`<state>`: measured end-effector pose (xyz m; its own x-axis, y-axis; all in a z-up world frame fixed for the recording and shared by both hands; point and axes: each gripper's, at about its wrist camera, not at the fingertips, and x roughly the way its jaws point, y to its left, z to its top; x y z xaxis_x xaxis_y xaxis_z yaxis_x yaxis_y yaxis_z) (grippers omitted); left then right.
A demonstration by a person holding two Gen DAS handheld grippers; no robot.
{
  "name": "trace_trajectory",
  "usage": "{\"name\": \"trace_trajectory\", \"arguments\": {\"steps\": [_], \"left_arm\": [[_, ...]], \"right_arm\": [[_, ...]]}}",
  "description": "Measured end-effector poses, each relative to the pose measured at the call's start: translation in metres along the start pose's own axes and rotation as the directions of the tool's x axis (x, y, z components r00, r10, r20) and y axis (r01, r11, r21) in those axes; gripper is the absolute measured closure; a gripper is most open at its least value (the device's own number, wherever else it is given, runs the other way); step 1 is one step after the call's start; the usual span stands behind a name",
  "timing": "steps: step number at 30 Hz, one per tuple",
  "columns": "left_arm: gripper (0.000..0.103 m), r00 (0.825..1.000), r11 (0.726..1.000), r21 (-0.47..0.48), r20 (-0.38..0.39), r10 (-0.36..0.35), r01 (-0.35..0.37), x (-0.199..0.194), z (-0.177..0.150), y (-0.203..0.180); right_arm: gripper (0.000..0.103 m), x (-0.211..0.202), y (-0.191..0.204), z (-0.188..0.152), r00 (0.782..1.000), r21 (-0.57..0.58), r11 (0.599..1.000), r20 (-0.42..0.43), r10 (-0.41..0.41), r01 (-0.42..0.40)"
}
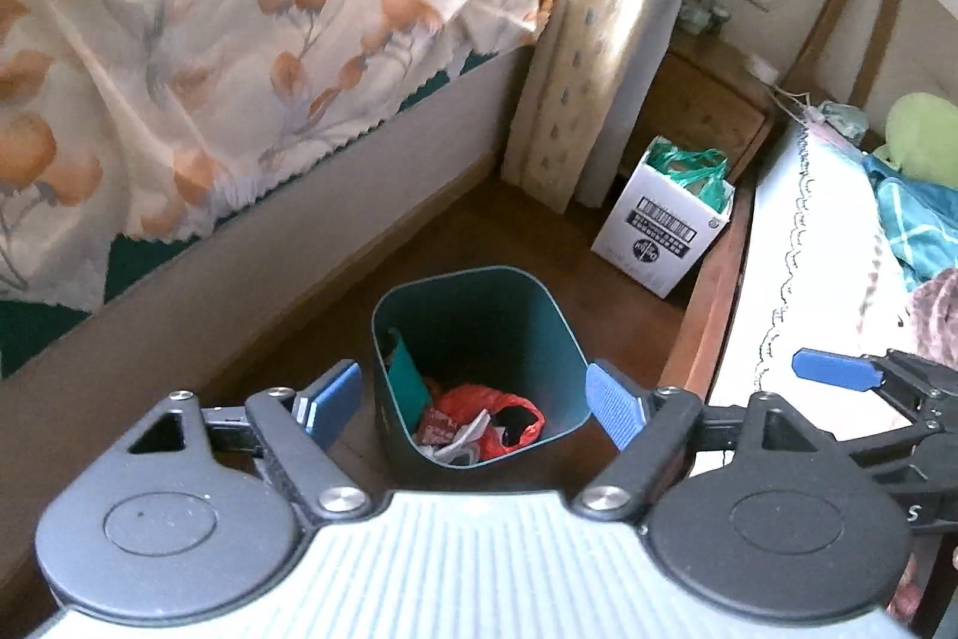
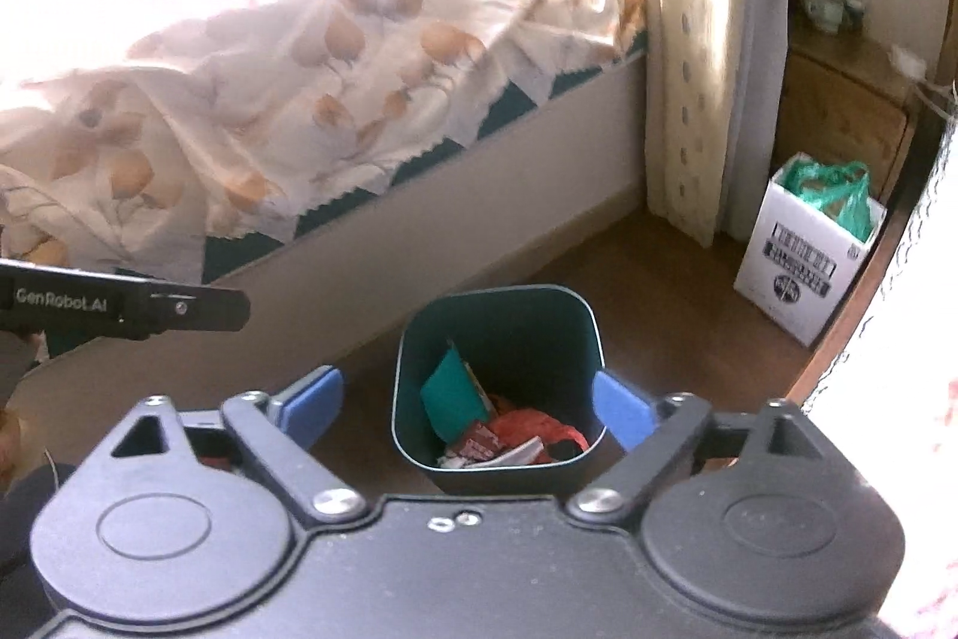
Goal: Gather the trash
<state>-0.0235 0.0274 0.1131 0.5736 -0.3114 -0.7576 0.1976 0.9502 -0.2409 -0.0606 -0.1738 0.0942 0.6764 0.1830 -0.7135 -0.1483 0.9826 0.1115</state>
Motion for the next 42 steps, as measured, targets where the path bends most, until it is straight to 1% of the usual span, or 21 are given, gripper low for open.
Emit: {"name": "trace_trajectory", "arguments": {"steps": [4, 11, 21, 27, 33, 37, 39, 42], "left_arm": [[0.019, 0.999, 0.999, 0.032, 0.037, -0.006, 0.005, -0.018, -0.008, -0.003], [0.019, 0.998, 0.998, 0.059, 0.062, -0.007, 0.003, -0.036, -0.024, -0.004], [0.019, 0.997, 0.996, 0.075, 0.066, 0.040, -0.045, -0.042, -0.033, -0.003], [0.019, 0.997, 0.995, 0.081, 0.067, 0.046, -0.052, -0.044, -0.034, -0.001], [0.019, 0.998, 0.997, 0.066, 0.052, 0.048, -0.051, -0.041, -0.034, 0.004], [0.019, 0.995, 0.993, 0.088, 0.074, 0.073, -0.080, -0.043, -0.036, 0.002], [0.019, 0.994, 0.993, 0.089, 0.087, 0.070, -0.078, -0.045, -0.036, 0.002], [0.019, 0.995, 0.993, 0.095, 0.082, 0.061, -0.068, -0.044, -0.035, 0.002]], "right_arm": [[0.000, -0.015, 0.006, -0.004, 0.999, -0.004, 1.000, 0.050, -0.014, 0.014], [0.000, -0.030, 0.018, -0.015, 0.994, -0.022, 0.999, 0.098, -0.044, 0.046], [0.000, -0.036, 0.022, -0.021, 0.992, 0.001, 0.998, 0.113, -0.062, 0.062], [0.000, -0.038, 0.022, -0.021, 0.989, 0.009, 0.998, 0.133, -0.069, 0.069], [0.000, -0.037, 0.023, -0.022, 0.989, 0.009, 0.997, 0.131, -0.074, 0.074], [0.000, -0.037, 0.023, -0.023, 0.989, 0.004, 0.997, 0.126, -0.072, 0.072], [0.000, -0.037, 0.024, -0.023, 0.989, -0.001, 0.997, 0.130, -0.072, 0.073], [0.000, -0.037, 0.026, -0.023, 0.987, -0.004, 0.997, 0.139, -0.078, 0.079]]}}
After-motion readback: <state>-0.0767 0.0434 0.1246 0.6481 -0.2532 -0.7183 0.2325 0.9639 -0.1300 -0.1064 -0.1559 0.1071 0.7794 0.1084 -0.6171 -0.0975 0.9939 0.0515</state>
